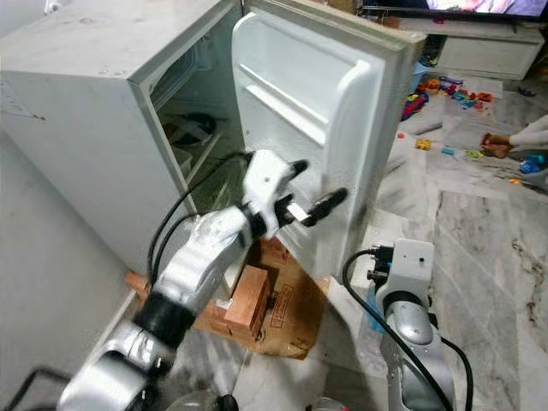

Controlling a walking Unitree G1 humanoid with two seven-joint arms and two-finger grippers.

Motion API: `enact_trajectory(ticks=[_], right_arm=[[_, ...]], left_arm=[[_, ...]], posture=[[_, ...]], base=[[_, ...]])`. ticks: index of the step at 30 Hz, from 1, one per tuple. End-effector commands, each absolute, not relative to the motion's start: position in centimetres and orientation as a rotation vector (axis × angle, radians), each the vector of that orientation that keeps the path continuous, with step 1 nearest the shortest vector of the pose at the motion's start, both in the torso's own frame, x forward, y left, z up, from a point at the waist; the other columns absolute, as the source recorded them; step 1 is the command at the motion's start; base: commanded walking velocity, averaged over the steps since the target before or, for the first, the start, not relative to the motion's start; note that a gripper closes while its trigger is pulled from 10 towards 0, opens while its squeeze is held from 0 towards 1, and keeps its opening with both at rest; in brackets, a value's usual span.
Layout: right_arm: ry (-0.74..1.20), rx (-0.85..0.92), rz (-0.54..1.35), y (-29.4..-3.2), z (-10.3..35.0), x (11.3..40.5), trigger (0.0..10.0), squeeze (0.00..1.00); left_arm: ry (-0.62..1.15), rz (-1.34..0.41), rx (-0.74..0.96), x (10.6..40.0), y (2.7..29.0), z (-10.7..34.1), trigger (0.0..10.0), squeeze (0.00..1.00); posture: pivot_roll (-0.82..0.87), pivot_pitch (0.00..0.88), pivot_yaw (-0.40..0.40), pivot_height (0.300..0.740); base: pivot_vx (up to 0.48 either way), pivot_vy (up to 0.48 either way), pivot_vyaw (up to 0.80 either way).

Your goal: Restocking fridge

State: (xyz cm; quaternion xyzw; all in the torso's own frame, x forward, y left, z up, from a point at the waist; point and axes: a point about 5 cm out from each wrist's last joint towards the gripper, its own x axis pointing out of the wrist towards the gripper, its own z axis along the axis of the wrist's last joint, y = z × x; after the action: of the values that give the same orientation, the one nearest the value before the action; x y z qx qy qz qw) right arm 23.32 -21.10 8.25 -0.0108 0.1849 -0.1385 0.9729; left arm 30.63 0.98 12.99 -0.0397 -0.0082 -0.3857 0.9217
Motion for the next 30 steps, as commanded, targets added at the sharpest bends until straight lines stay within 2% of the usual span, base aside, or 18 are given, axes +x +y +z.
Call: enact_trajectory(ticks=[1,2,3,4,9,15,30], right_arm=[[0.351,-0.014,-0.281,-21.0,8.7,23.7,10.0,0.0],[0.349,-0.013,-0.275,-20.9,8.7,23.9,10.0,0.0],[0.349,-0.013,-0.275,-20.9,8.7,23.9,10.0,0.0],[0.346,-0.011,-0.267,-20.7,8.8,24.1,10.0,0.0],[0.347,-0.012,-0.257,-20.8,8.8,24.7,10.0,0.0],[0.343,-0.012,-0.247,-20.8,8.8,25.1,10.0,0.0],[0.309,-0.014,-0.232,-21.0,9.6,26.2,10.0,0.0]], left_arm=[[-0.002,-0.596,-0.028,31.5,5.8,11.9,10.0,0.0],[0.006,-0.506,-0.01,31.4,7.9,11.4,10.0,0.0],[0.006,-0.506,-0.01,31.4,7.9,11.4,10.0,0.0],[0.014,-0.416,-0.002,31.2,9.9,11.0,10.0,0.0],[0.044,-0.237,-0.001,29.6,14.0,9.9,10.0,0.0],[0.06,-0.215,0.009,28.6,14.2,9.4,10.0,0.0],[0.057,-0.22,-0.01,29.1,13.1,9.9,10.0,0.0]], posture=[[-0.05,0.0,0.06,0.74],[-0.05,0.0,0.055,0.74],[-0.05,0.0,0.055,0.74],[-0.04,0.0,0.05,0.74],[-0.03,0.0,0.038,0.74],[-0.03,0.0,0.034,0.74],[-0.05,0.0,0.033,0.74]], base=[[0.0,0.0,0.0],[0.0,0.0,0.0],[0.0,0.0,0.0],[0.0,0.0,0.0],[0.0,-0.11,-0.09],[0.0,-0.314,-0.5],[0.0,-0.327,0.0]])
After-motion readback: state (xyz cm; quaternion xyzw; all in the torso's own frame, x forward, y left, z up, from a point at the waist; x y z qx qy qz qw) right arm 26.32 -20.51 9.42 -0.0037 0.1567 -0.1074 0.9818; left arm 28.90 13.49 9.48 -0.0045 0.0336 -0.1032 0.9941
